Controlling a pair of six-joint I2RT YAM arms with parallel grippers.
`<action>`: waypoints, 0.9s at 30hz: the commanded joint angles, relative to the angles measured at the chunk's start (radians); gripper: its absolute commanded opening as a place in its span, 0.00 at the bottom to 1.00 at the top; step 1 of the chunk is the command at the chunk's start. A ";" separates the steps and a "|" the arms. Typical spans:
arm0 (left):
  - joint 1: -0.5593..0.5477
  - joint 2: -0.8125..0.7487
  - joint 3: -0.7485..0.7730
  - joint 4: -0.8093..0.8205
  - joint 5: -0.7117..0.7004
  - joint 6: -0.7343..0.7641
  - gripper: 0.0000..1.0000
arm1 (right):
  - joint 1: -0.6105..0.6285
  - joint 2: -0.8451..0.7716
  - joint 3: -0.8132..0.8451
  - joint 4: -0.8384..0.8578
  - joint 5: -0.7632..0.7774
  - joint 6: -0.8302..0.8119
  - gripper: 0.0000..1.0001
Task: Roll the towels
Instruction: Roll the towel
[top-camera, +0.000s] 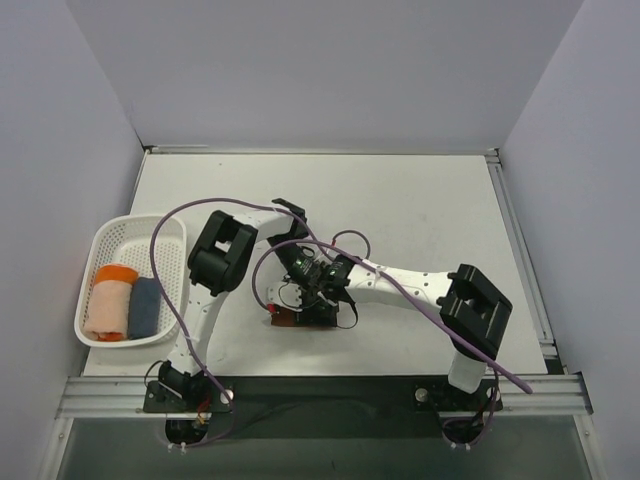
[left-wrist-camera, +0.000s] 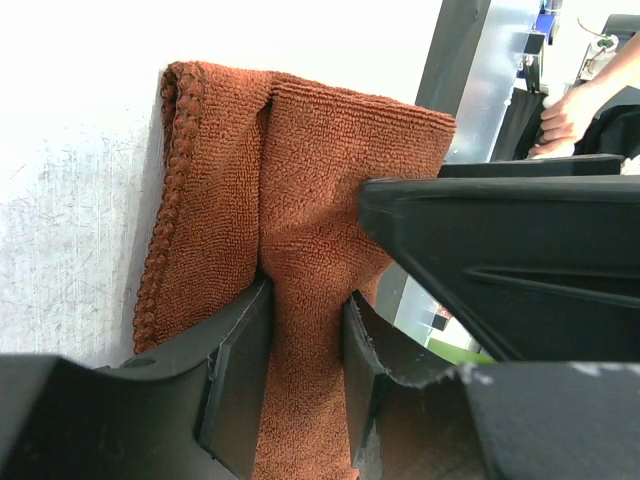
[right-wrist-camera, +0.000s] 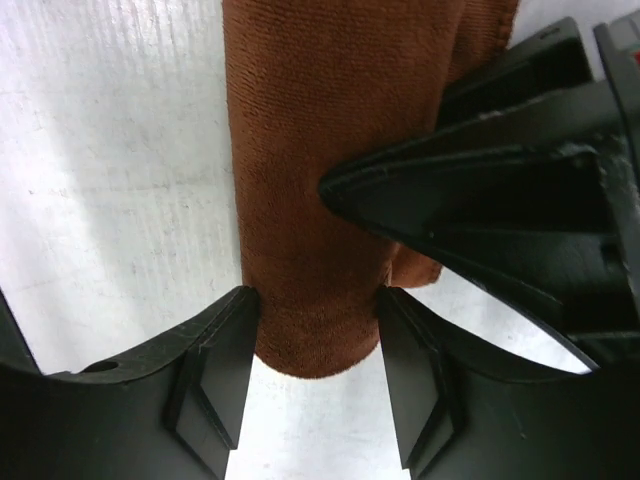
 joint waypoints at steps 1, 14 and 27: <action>0.010 0.054 0.012 0.132 -0.129 0.081 0.42 | 0.008 0.022 0.008 0.011 -0.050 -0.010 0.49; 0.107 -0.042 -0.004 0.167 -0.076 0.041 0.59 | -0.096 0.147 0.023 -0.132 -0.385 0.026 0.00; 0.435 -0.351 -0.028 0.346 -0.082 -0.069 0.66 | -0.224 0.298 0.121 -0.255 -0.625 0.051 0.00</action>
